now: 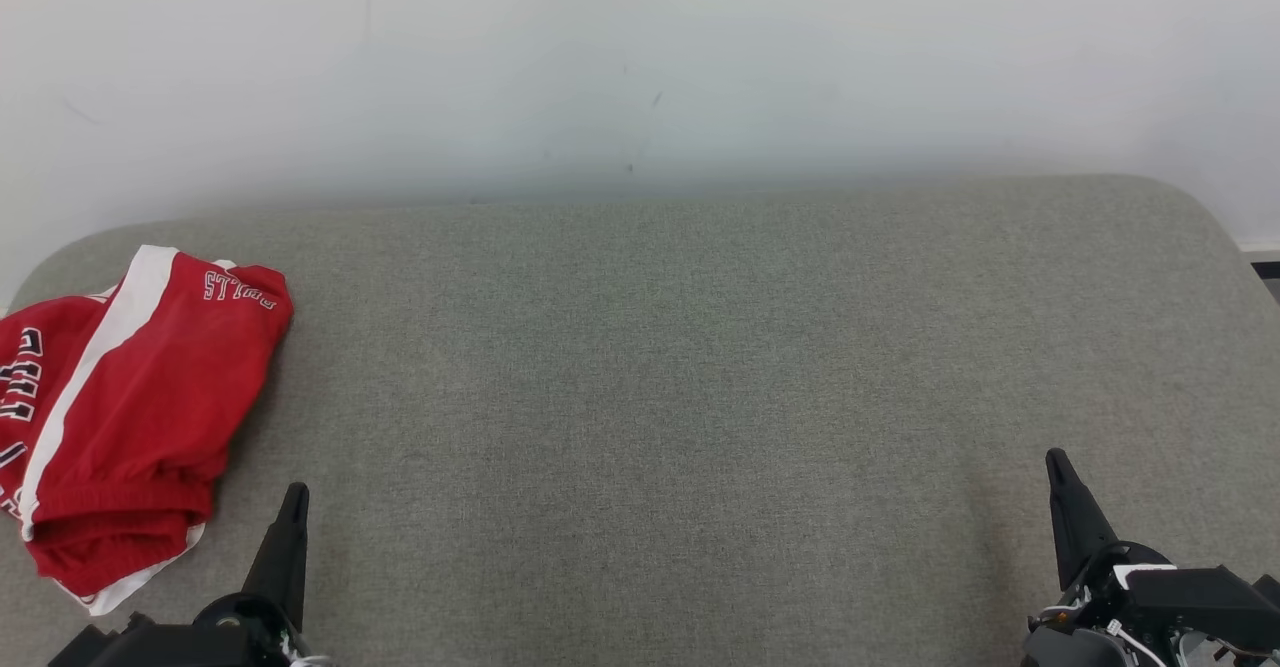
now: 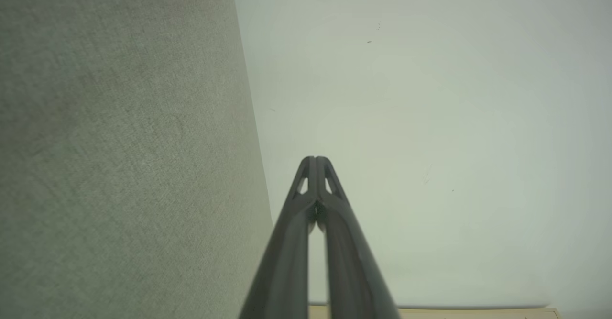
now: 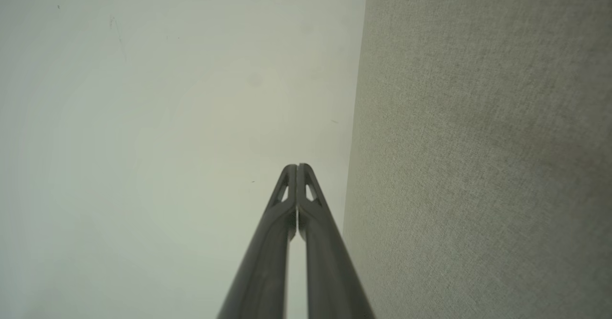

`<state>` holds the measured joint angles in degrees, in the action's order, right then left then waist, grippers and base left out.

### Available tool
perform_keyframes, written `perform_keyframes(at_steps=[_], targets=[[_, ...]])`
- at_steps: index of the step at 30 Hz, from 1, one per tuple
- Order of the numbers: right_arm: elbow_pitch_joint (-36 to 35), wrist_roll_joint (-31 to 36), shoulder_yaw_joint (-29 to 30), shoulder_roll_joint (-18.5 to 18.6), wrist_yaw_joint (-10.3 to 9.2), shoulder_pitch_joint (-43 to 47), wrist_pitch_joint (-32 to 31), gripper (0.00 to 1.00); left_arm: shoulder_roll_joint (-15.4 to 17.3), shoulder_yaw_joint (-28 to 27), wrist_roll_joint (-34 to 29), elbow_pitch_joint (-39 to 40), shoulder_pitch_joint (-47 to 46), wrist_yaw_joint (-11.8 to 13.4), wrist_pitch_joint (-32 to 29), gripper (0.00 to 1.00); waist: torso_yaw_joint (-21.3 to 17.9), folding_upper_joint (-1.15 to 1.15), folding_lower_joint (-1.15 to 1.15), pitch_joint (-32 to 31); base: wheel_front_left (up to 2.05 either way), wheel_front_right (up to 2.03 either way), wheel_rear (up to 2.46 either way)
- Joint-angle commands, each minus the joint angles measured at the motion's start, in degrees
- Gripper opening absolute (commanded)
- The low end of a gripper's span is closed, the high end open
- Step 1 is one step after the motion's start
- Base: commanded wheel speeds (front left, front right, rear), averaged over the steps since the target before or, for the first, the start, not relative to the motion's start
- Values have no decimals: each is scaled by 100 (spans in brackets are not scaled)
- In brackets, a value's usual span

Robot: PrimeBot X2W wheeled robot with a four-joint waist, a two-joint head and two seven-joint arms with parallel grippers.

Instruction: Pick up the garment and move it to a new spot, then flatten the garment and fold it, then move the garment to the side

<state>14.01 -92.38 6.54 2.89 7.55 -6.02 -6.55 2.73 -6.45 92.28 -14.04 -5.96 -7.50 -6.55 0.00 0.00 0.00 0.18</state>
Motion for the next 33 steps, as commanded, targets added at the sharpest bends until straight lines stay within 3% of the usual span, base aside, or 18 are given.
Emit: perform_keyframes(at_steps=[1, 15, 16, 33], targets=[[-11, -7, 7, -4, -13, -41, -12, 0, 30, -16, 27, -5, -66, -9, -14, 0, 0, 0, 0, 0, 0, 0, 0], [-11, -7, 7, -4, -13, -41, -12, 0, 30, -16, 27, -5, -65, -9, -14, 0, 0, 0, 0, 0, 0, 0, 0], [0, 0, 0, 0, 0, 0, 0, 100, 0, 0, 0, 0, -1, 0, 0, 100, 0, 0, 0, 0, 0, 0, 0], [166, 303, -361, -16, -1, 207, 357, 100, -38, 139, -322, -214, 322, 6, 356, 100, -18, 0, 0, -75, 0, 0, 0]])
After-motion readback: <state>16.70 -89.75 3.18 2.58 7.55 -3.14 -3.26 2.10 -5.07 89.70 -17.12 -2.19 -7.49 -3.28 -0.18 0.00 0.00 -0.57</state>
